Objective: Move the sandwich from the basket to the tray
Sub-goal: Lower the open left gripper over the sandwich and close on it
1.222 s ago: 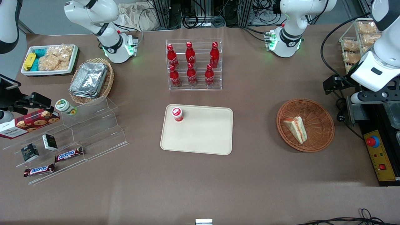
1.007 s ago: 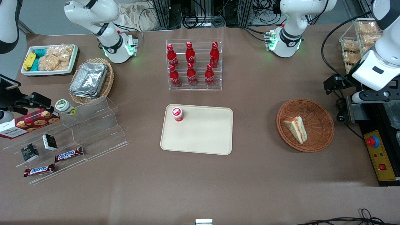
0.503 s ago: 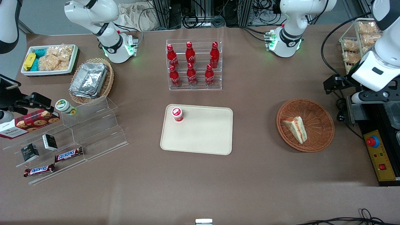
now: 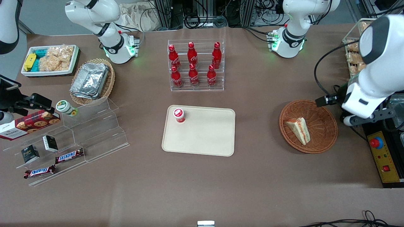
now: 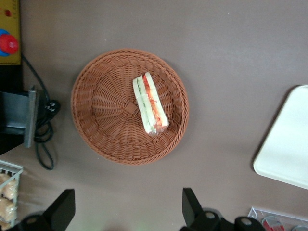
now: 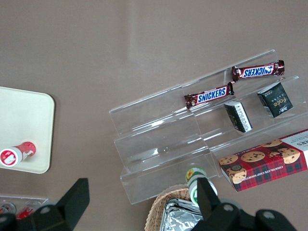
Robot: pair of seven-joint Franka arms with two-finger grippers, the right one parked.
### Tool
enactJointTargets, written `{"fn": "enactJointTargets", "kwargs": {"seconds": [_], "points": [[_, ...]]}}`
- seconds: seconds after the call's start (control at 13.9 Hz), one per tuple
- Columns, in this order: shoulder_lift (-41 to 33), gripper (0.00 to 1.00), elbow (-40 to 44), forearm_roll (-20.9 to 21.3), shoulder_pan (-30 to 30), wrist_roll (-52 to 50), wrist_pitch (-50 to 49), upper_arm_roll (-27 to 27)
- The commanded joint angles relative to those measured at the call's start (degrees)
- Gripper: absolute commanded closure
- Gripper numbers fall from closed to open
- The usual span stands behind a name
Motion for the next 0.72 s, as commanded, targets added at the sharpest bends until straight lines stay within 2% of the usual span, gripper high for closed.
{"fn": "enactJointTargets", "kwargs": {"seconds": [0.0,0.36,0.65], "points": [[0.0,0.0,-7.3,0.0,2.0,-2.5,7.2,0.0],[5.7,0.0,-10.5,0.1,2.3,-9.0,15.4,0.2],[7.4,0.0,-17.8,0.1,2.3,-9.7,28.6,0.5]]}}
